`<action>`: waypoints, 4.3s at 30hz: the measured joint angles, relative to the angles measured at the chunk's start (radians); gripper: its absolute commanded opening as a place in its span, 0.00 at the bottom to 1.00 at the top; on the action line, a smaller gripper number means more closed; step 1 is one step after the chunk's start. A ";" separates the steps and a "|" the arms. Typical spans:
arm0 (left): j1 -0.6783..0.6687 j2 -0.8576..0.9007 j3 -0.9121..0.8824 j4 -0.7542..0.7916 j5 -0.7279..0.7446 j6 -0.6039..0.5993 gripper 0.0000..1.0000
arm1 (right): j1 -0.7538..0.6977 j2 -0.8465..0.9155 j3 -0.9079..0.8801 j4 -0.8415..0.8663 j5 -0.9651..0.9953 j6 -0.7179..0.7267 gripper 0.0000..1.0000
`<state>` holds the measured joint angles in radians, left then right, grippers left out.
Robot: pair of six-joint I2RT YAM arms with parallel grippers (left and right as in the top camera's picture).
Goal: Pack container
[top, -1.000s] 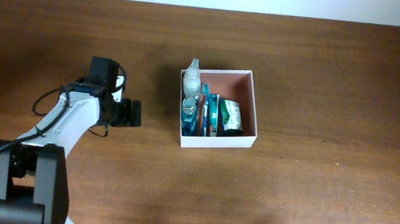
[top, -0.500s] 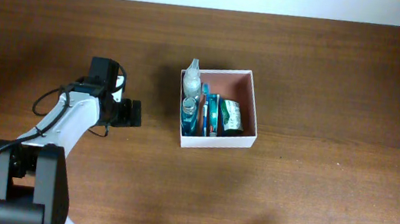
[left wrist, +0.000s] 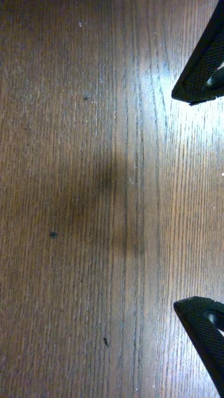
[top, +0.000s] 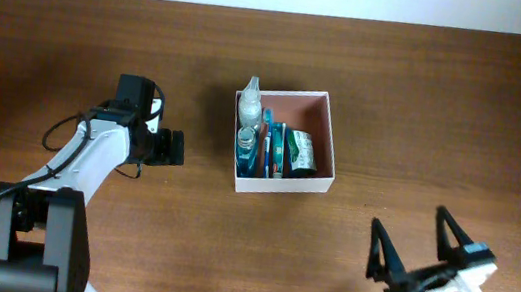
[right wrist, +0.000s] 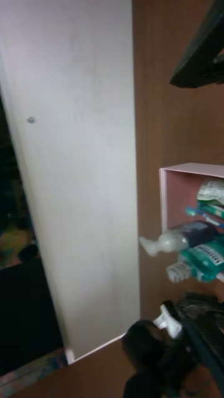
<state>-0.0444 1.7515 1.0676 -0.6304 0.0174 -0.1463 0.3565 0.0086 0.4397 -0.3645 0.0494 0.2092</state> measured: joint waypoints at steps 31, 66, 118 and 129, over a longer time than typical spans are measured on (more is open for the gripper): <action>0.000 0.000 0.000 0.000 0.000 0.000 0.99 | -0.175 0.000 -0.430 0.475 0.000 0.000 0.99; 0.000 0.000 0.000 0.000 0.000 0.000 0.99 | -0.206 0.002 -0.430 0.296 -0.001 -0.101 0.98; 0.000 -1.451 -0.371 -0.097 0.000 0.000 0.99 | -0.206 0.002 -0.430 0.296 -0.001 -0.104 0.98; 0.000 -1.603 -0.558 -0.109 0.000 0.000 0.99 | -0.206 0.002 -0.430 0.296 -0.001 -0.104 0.98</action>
<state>-0.0444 0.1490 0.5095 -0.7399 0.0174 -0.1463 0.1509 0.0101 0.0101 -0.0685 0.0483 0.1051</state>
